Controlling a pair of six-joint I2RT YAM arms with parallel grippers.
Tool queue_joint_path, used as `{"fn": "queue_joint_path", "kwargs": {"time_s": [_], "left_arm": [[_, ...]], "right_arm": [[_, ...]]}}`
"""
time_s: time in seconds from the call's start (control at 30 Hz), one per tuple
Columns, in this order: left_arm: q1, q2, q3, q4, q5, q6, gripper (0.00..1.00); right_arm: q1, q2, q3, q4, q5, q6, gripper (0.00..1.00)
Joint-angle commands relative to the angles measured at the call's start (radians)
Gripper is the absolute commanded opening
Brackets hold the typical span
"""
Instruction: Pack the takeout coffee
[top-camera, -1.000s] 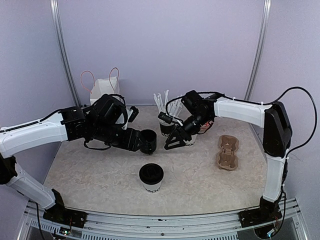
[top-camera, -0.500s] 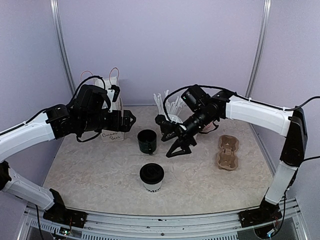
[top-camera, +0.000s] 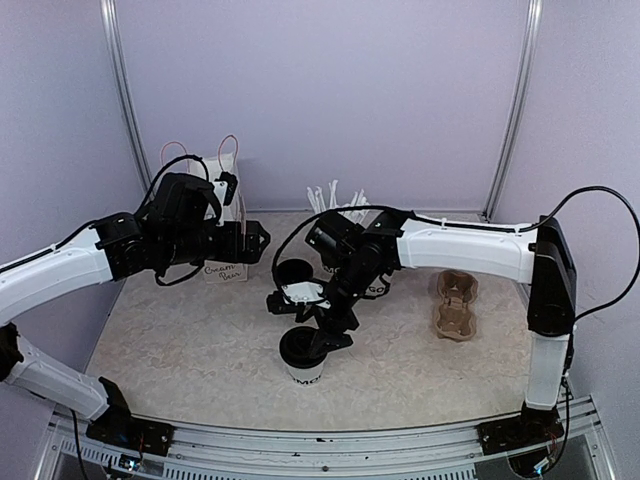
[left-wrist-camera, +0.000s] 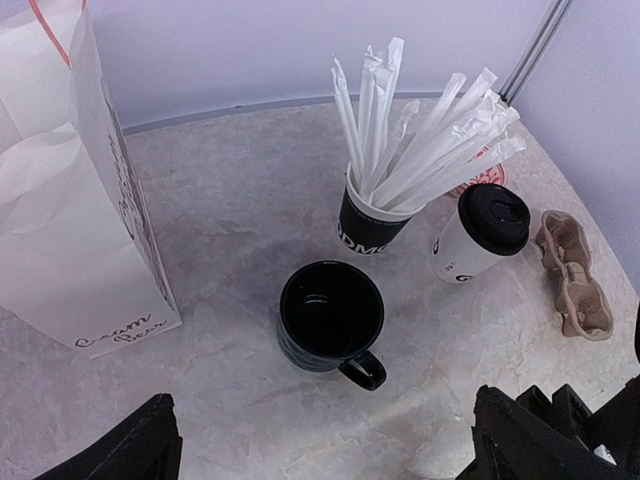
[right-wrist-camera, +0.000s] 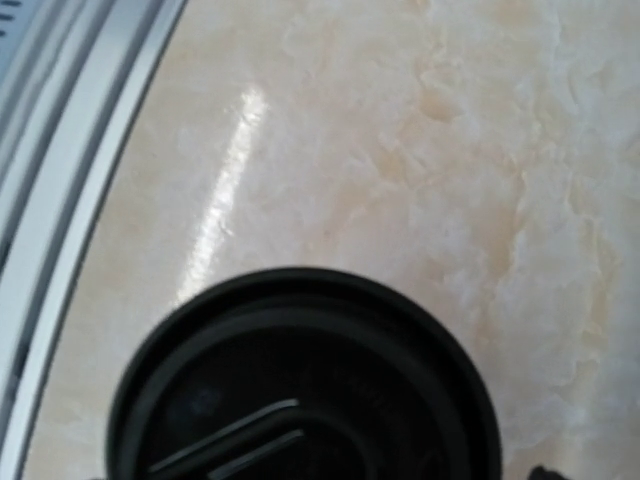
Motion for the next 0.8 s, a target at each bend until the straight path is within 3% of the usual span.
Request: {"fn": "queue_joint_path", "kwargs": {"time_s": [0.0, 0.77], "left_arm": [[0.007, -0.041, -0.030, 0.024, 0.004, -0.010, 0.99], [0.016, -0.033, -0.040, 0.022, 0.011, -0.015, 0.99]], "right_arm": [[0.016, 0.024, 0.040, -0.031, 0.042, -0.005, 0.89], [0.021, -0.046, -0.012, -0.034, 0.068, 0.048, 0.66]]}}
